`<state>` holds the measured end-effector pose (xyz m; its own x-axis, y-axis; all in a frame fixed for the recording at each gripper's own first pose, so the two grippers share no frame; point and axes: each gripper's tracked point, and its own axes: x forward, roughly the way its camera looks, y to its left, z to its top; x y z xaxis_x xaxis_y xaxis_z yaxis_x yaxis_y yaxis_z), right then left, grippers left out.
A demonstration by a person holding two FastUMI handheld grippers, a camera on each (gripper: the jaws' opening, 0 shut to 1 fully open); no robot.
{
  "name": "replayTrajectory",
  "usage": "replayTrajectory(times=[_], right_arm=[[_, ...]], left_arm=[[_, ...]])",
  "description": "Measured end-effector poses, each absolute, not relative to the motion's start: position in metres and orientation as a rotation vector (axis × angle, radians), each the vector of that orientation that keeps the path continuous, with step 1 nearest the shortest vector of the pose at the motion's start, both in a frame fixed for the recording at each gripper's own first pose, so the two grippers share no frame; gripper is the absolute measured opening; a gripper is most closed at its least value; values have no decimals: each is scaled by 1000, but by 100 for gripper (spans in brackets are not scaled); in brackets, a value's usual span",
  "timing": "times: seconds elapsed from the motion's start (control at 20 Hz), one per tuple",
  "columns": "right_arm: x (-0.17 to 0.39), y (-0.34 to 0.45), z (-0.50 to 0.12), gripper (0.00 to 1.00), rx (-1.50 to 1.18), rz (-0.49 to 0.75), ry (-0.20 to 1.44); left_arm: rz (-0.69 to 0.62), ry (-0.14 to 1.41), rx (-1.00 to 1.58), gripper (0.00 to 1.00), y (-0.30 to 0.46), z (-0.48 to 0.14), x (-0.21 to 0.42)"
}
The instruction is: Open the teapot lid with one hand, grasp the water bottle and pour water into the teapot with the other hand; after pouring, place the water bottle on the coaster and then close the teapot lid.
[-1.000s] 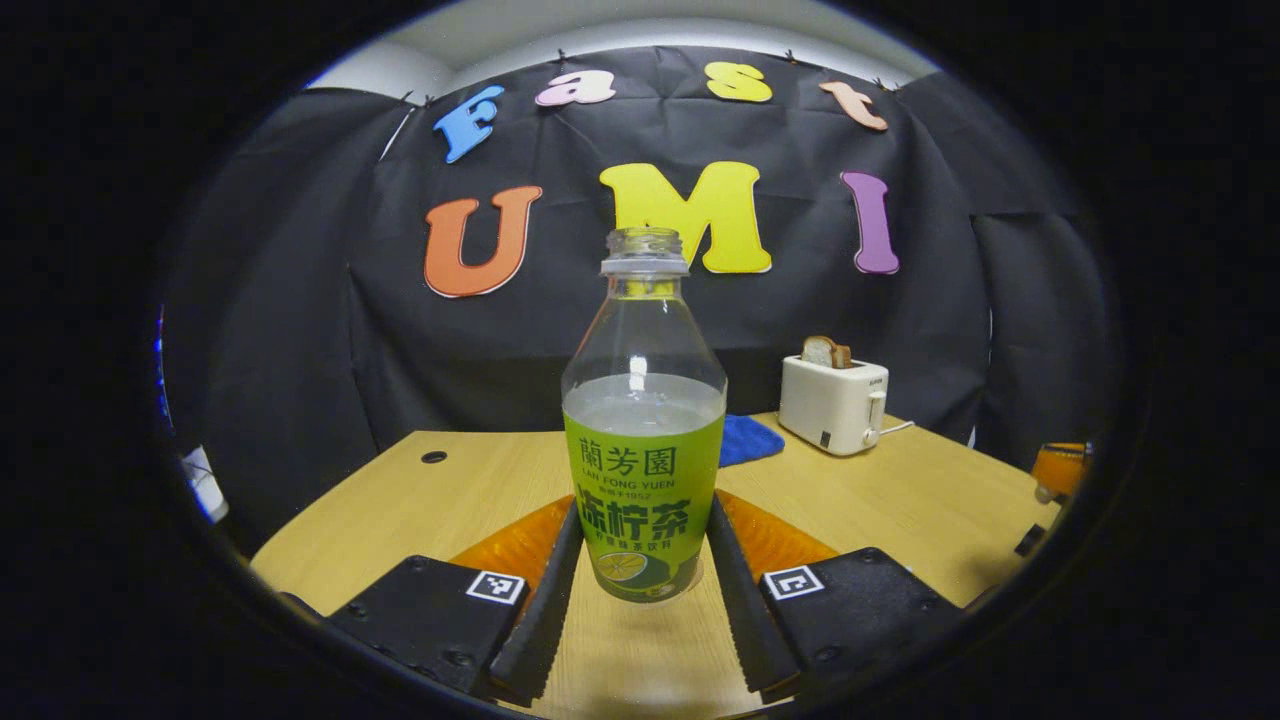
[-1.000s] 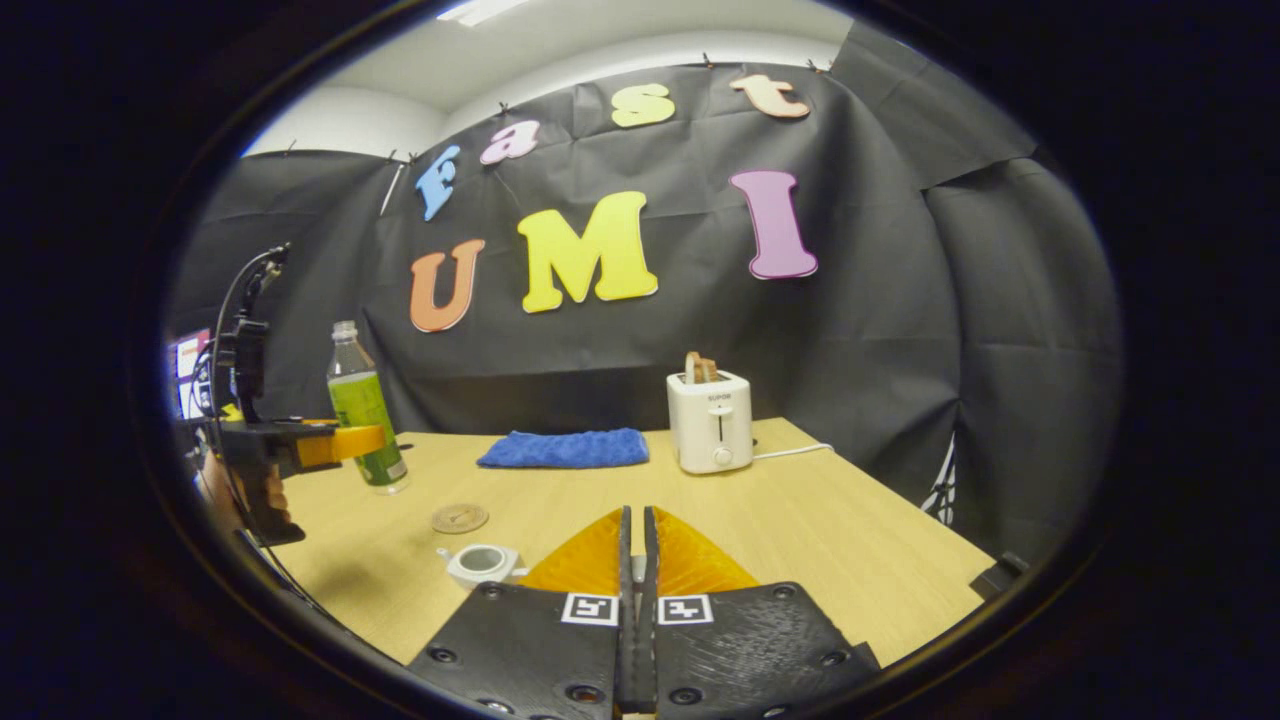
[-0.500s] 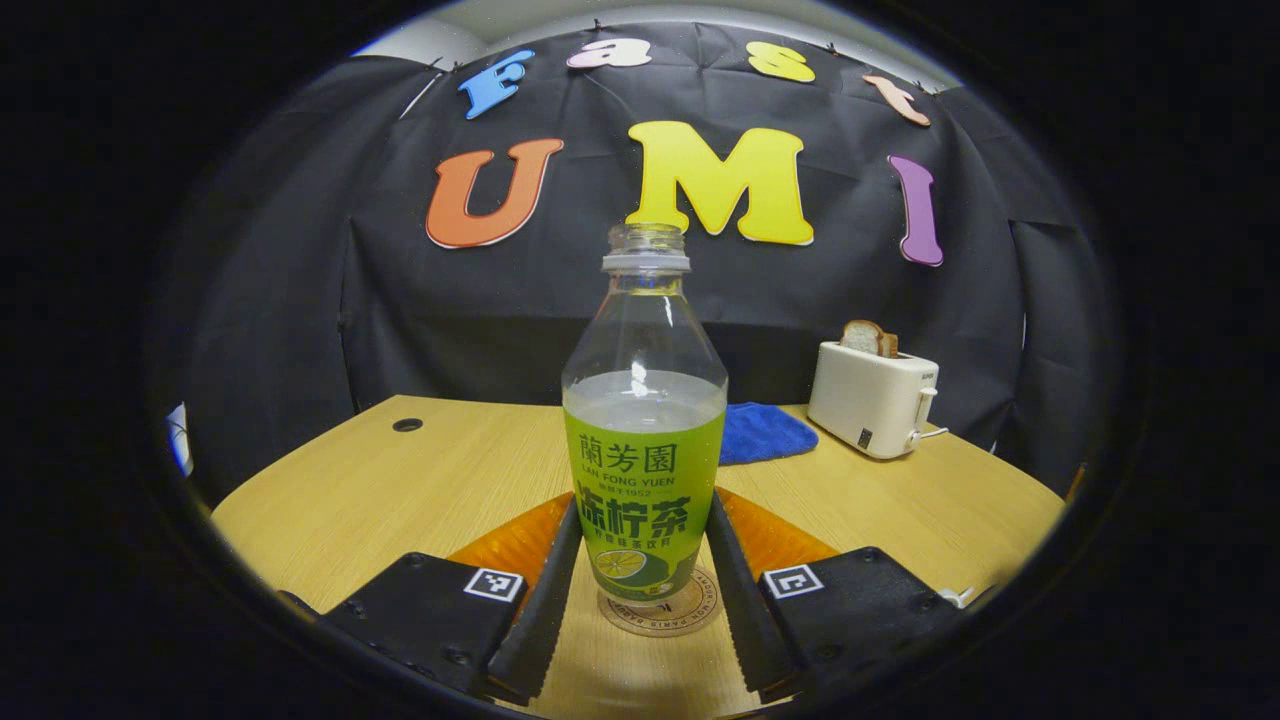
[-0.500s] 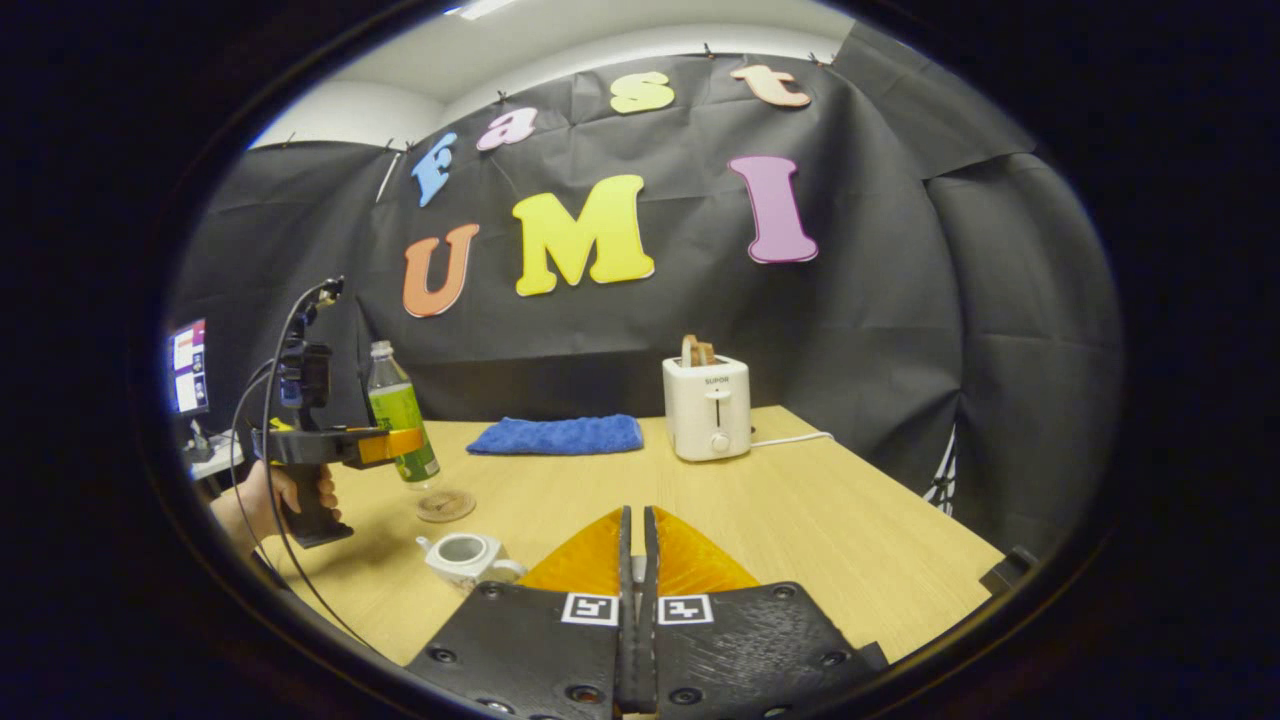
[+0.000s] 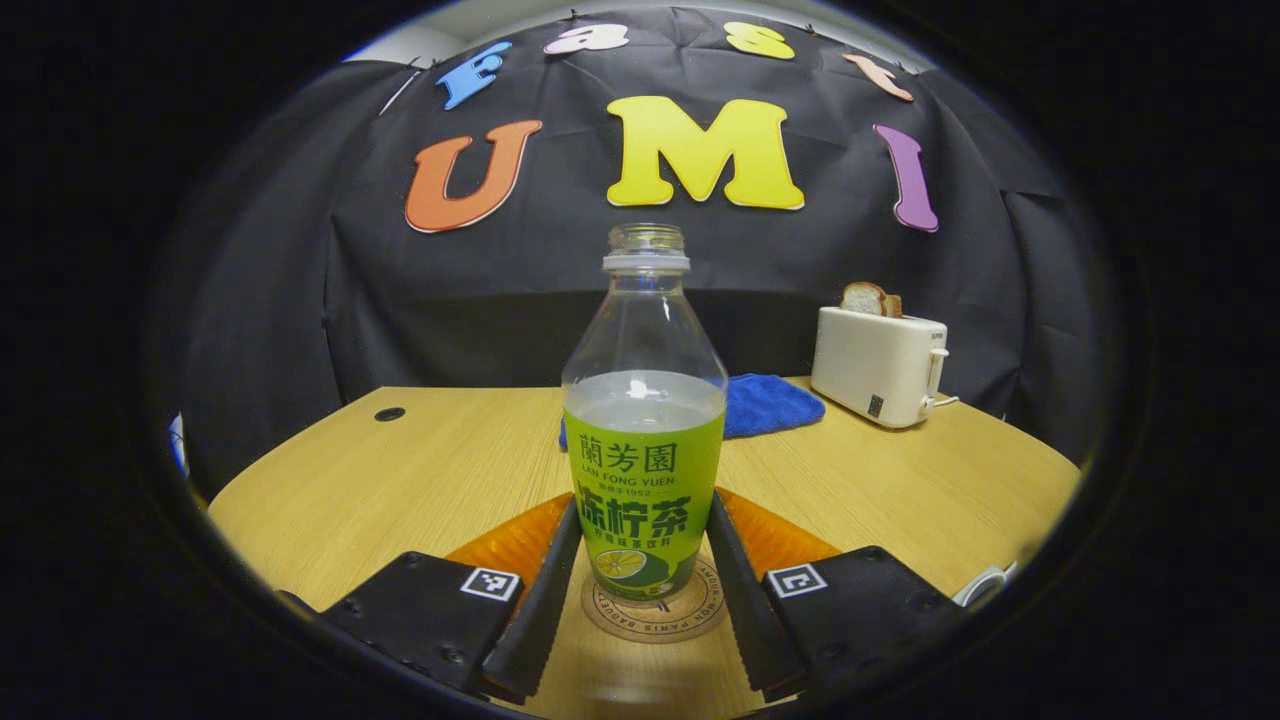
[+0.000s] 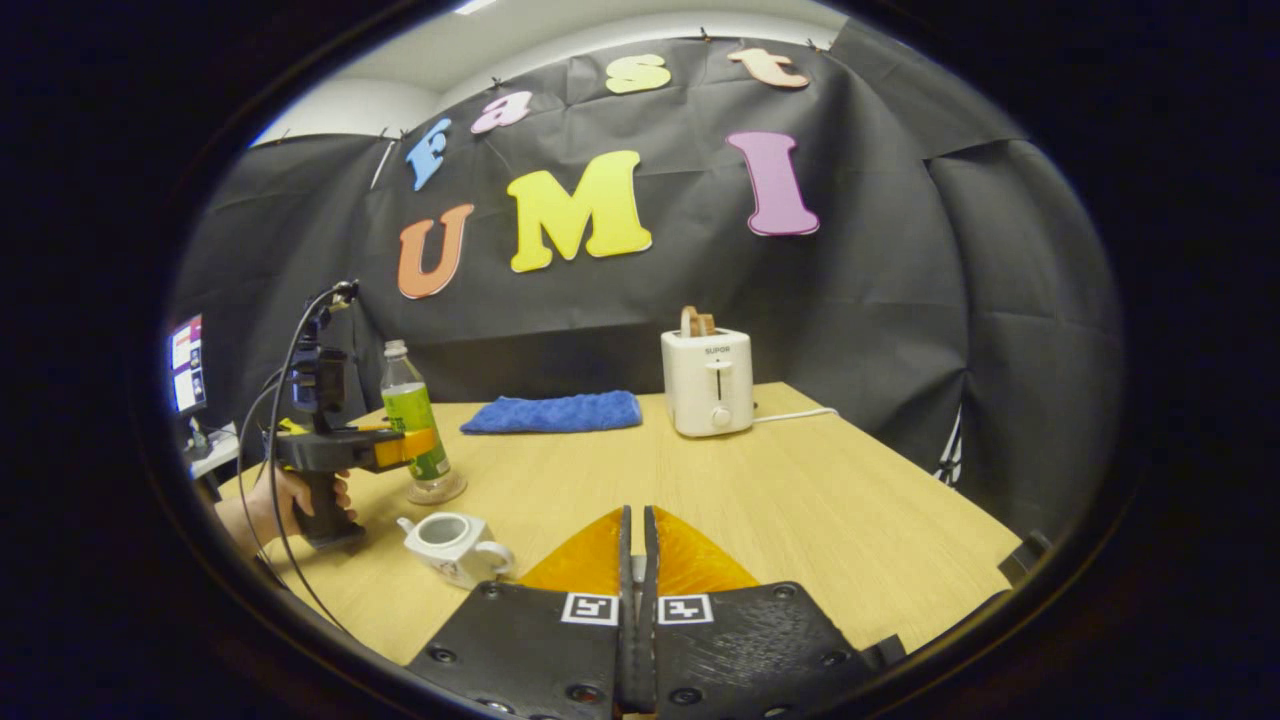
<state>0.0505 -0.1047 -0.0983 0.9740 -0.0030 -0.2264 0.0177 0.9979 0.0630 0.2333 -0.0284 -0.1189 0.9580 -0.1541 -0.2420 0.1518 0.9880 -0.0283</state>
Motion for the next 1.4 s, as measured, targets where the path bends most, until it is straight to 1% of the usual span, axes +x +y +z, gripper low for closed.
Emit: replayTrajectory(times=[0.05, 0.25, 0.3, 0.35, 0.5, 0.65, 0.75, 0.8, 0.95, 1.1, 1.2, 1.25, 1.3, 1.4], right_arm=[[50, -104, -98, 0, 66, -8, 230], [51, -101, -97, 0, 62, -1, 226], [50, -101, -97, 0, 63, -1, 224], [51, -100, -95, 0, 62, -1, 221], [51, -95, -91, 0, 51, 10, 212], [55, -81, -78, 0, 31, 38, 186], [61, -64, -69, 0, 14, 75, 171], [65, -54, -66, 0, 0, 97, 164], [79, -19, -58, 0, -22, 178, 143], [92, 10, -59, 0, -32, 242, 129], [102, 26, -67, 0, -26, 275, 135], [105, 36, -72, 2, -27, 295, 145], [107, 43, -77, 0, -36, 309, 153], [109, 51, -88, 0, -54, 329, 162]], left_arm=[[-154, 244, -9, 75, -28, -119, 233], [-165, 255, -7, 81, -33, -121, 232], [-170, 252, -14, 97, -34, -117, 230], [-165, 253, -11, 100, -34, -118, 232], [-175, 271, -23, 100, -35, -119, 221], [-147, 269, -38, 100, -22, -115, 202], [-131, 263, -30, 99, -7, -113, 185], [-114, 252, -18, 100, 3, -110, 176], [-54, 207, 3, 100, 33, -96, 147], [-2, 162, -1, 100, 56, -81, 116], [10, 133, 6, 100, 60, -68, 100], [11, 114, 9, 100, 62, -61, 92], [14, 91, 10, 100, 65, -53, 87], [22, 67, 16, 100, 69, -45, 77]])
